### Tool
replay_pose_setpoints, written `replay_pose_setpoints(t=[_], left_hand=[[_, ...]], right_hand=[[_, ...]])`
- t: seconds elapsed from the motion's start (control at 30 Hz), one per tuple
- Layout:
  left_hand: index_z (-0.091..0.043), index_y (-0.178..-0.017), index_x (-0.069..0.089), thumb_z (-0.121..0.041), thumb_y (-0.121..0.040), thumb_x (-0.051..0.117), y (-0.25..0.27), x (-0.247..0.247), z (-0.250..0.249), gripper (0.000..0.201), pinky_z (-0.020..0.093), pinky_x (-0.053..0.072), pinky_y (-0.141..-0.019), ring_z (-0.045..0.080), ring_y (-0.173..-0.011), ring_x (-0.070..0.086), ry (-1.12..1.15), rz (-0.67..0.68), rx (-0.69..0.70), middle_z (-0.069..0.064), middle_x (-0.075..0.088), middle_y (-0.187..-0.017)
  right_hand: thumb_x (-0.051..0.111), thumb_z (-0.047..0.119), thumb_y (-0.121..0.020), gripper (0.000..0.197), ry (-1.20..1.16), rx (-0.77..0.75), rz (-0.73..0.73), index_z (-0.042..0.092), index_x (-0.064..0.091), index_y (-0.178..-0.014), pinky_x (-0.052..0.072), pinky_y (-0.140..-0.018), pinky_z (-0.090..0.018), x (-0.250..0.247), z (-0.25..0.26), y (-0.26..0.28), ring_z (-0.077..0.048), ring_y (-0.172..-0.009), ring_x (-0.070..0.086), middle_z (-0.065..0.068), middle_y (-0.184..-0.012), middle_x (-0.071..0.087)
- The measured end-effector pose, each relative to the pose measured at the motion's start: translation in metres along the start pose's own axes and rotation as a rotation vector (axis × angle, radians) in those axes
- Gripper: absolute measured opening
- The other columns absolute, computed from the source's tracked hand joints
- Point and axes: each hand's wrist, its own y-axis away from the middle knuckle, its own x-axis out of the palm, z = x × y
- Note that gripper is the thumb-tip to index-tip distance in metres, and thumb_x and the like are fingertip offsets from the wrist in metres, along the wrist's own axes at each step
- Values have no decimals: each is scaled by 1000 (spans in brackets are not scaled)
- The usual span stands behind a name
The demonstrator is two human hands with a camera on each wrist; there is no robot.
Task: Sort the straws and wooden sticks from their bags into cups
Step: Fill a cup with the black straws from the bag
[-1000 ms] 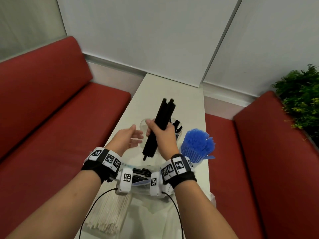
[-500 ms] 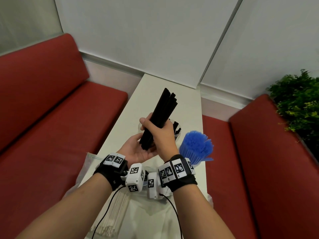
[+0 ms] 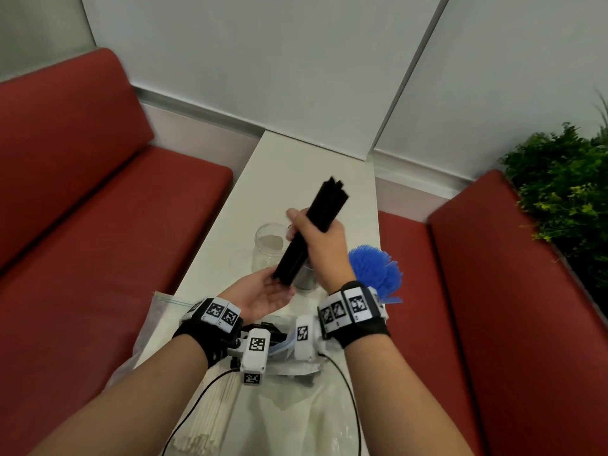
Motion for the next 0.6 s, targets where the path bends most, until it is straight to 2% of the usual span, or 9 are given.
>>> replay_pose_setpoints(t=[0.07, 0.1, 0.17, 0.23, 0.3, 0.43, 0.47, 0.53, 0.6], left_hand=[[3, -102, 65, -28, -102, 48, -5, -11, 0, 36, 36, 58, -71, 29, -82, 67, -191, -77, 34, 16, 67, -86], [3, -102, 64, -27, -103, 47, -8, -18, 1, 35, 36, 56, -73, 29, -81, 66, -282, -122, 40, 15, 65, -86], [3, -99, 63, -20, -102, 49, -14, -31, 4, 28, 35, 53, -72, 28, -74, 63, -450, -209, 28, 15, 63, -81], [4, -92, 64, -12, -97, 54, -18, -40, 11, 19, 35, 50, -69, 28, -69, 61, -599, -269, -18, 15, 63, -77], [3, -88, 66, -9, -92, 60, -22, -47, 21, 14, 33, 50, -68, 26, -68, 59, -798, -292, -75, 16, 65, -80], [-4, -95, 74, -16, -87, 65, -27, -56, 33, 17, 23, 48, -66, 18, -72, 59, -1291, -163, -36, 9, 68, -86], [-7, -99, 75, -18, -86, 66, -28, -56, 35, 19, 22, 48, -69, 17, -78, 62, -1417, -120, -5, 7, 70, -90], [-12, -107, 75, -20, -85, 68, -30, -54, 37, 24, 23, 49, -84, 17, -99, 65, -1617, -61, 35, 2, 71, -107], [-15, -113, 72, -21, -87, 66, -33, -52, 41, 27, 27, 49, -93, 19, -109, 63, -1757, -15, 38, 2, 69, -118]], right_hand=[[78, 32, -90, 26, -10, -23, -101, 10, 66, -84, 54, -63, -27, -19, 10, -22, -15, -63, 62, -6, -70, 67], [79, 32, -89, 26, -14, -37, -144, 10, 65, -84, 53, -60, -24, -29, 14, -33, -14, -61, 61, -6, -69, 66], [79, 31, -89, 27, -20, -41, -188, 10, 62, -84, 51, -60, -24, -44, 16, -52, -14, -62, 60, -6, -68, 63], [79, 29, -89, 26, -38, -8, -193, 12, 61, -84, 52, -66, -30, -52, 10, -68, -17, -65, 60, -4, -67, 62], [79, 26, -89, 23, -60, 46, -178, 12, 61, -85, 52, -69, -35, -54, -1, -82, -19, -64, 59, -3, -66, 60], [79, 19, -90, 20, -73, 150, -160, 10, 61, -86, 53, -68, -37, -55, -25, -103, -19, -59, 57, -3, -64, 58], [79, 18, -90, 20, -78, 167, -173, 10, 61, -85, 53, -67, -36, -57, -29, -108, -19, -59, 57, -3, -64, 58], [78, 17, -91, 21, -102, 175, -220, 10, 60, -84, 52, -65, -36, -62, -33, -117, -20, -57, 56, -4, -63, 57], [78, 15, -91, 22, -121, 156, -268, 10, 58, -84, 51, -63, -35, -68, -31, -126, -20, -56, 55, -4, -62, 56]])
